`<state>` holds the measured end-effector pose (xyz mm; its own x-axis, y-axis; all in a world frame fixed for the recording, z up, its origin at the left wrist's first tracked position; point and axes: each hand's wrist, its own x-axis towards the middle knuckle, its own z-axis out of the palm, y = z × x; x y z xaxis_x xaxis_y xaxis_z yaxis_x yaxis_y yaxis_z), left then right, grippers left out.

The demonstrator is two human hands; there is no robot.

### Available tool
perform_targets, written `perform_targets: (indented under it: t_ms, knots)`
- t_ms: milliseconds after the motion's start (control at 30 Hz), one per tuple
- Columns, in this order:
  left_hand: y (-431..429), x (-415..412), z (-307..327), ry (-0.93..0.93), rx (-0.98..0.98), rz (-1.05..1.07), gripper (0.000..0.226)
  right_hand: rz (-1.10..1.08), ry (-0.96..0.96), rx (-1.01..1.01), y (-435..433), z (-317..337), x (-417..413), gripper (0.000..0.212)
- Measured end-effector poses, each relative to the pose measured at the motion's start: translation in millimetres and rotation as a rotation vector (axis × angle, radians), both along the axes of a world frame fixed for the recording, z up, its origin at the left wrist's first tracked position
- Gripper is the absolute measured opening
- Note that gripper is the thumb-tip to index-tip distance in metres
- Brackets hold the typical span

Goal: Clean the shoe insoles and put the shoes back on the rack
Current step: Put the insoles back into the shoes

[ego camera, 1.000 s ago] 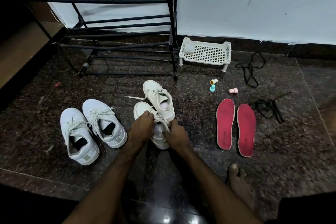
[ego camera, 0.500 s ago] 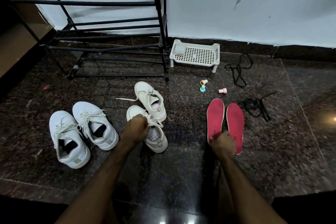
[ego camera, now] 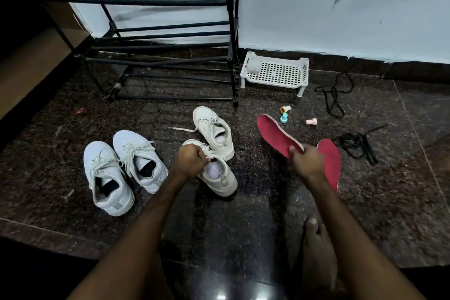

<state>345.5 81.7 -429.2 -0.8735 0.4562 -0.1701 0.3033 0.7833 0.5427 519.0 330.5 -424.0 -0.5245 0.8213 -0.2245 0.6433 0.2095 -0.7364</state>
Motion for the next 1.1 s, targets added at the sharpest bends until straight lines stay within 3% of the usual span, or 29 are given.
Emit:
perform_targets:
  t_ms: [100,233,333,500,700,867,1100]
  knots:
    - [5.5,1.2,-1.0,-0.026,-0.030,0.016,0.019,0.091,0.201,-0.236,4.7,57.7,-8.7,0.017]
    - [15.9,9.2,-7.5,-0.041,-0.080,0.009,0.019,0.277,0.176,-0.448,-9.5,119.7,7.9,0.013]
    - [21.7,11.2,-12.9,-0.034,-0.090,-0.030,0.026,0.331,0.096,-0.532,-20.2,124.0,20.9,0.016]
    - [22.8,9.6,-14.0,-0.044,-0.109,-0.030,0.020,0.286,0.014,-0.523,-38.2,91.0,27.4,0.015]
    - [22.9,18.1,-11.9,-0.034,-0.131,-0.058,0.018,0.239,0.042,-0.387,-50.4,73.1,14.8,0.019]
    - [23.7,20.1,-7.1,0.005,-0.142,-0.081,0.016,0.129,0.113,-0.409,-56.7,70.5,15.1,0.021]
    - [24.6,21.1,-7.8,0.029,-0.157,-0.125,0.019,0.149,-0.112,-0.472,-56.1,58.5,25.2,0.009]
